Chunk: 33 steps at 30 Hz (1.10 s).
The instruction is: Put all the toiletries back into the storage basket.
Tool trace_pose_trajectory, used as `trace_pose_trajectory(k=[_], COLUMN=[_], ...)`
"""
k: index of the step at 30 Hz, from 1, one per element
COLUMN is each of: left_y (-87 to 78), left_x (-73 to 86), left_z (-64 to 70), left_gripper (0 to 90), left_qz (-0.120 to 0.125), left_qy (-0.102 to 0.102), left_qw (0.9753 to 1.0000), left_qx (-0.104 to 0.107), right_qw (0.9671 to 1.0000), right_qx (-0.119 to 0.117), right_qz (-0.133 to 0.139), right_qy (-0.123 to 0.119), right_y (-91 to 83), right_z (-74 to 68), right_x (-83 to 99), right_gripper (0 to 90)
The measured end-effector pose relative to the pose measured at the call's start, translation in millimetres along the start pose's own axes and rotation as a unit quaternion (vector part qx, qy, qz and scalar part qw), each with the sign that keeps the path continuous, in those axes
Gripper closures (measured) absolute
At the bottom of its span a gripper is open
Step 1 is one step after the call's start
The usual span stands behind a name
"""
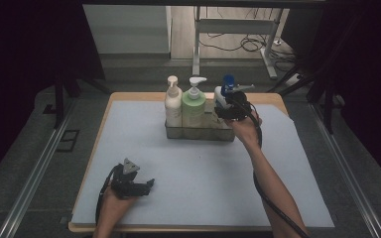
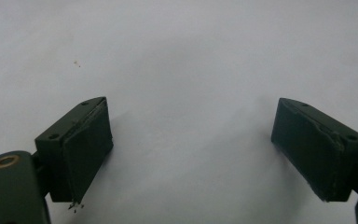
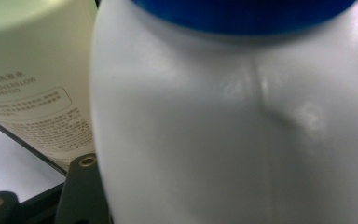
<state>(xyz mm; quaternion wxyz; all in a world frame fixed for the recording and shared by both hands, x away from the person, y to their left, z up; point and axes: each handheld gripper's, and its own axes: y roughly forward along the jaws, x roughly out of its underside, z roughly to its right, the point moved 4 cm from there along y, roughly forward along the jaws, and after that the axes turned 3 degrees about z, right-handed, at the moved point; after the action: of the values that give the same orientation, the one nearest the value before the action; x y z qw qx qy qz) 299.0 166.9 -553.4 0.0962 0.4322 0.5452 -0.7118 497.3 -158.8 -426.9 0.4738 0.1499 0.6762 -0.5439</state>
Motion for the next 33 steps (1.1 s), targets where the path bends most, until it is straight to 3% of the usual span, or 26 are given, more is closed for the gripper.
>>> trace_pose_trajectory(k=[13, 17, 23, 33], left_y=[-0.1, -0.1, 0.0, 0.0], left_x=[0.0, 0.0, -0.1, 0.0], left_z=[0.0, 0.1, 0.1, 0.1], left_gripper=[12.0, 12.0, 12.0, 12.1], left_qz=[0.000, 0.000, 0.000, 0.000], left_qy=[0.000, 0.000, 0.000, 0.000], left_qw=[1.0000, 1.0000, 1.0000, 1.0000], left_qx=[0.000, 0.000, 0.000, -0.001], right_qw=[0.9996, 0.9996, 0.9995, 0.9995], right_qx=[-0.009, -0.012, -0.020, -0.023], right_qz=[0.006, 0.010, 0.021, 0.019], right_qy=[0.025, 0.023, 0.014, 0.012], right_y=[2.6, 3.5, 1.7, -7.3], right_z=[6.4, 7.9, 8.3, 12.1], right_x=[2.3, 2.7, 4.4, 16.9], right_gripper=[38.7, 37.7, 28.8, 28.3])
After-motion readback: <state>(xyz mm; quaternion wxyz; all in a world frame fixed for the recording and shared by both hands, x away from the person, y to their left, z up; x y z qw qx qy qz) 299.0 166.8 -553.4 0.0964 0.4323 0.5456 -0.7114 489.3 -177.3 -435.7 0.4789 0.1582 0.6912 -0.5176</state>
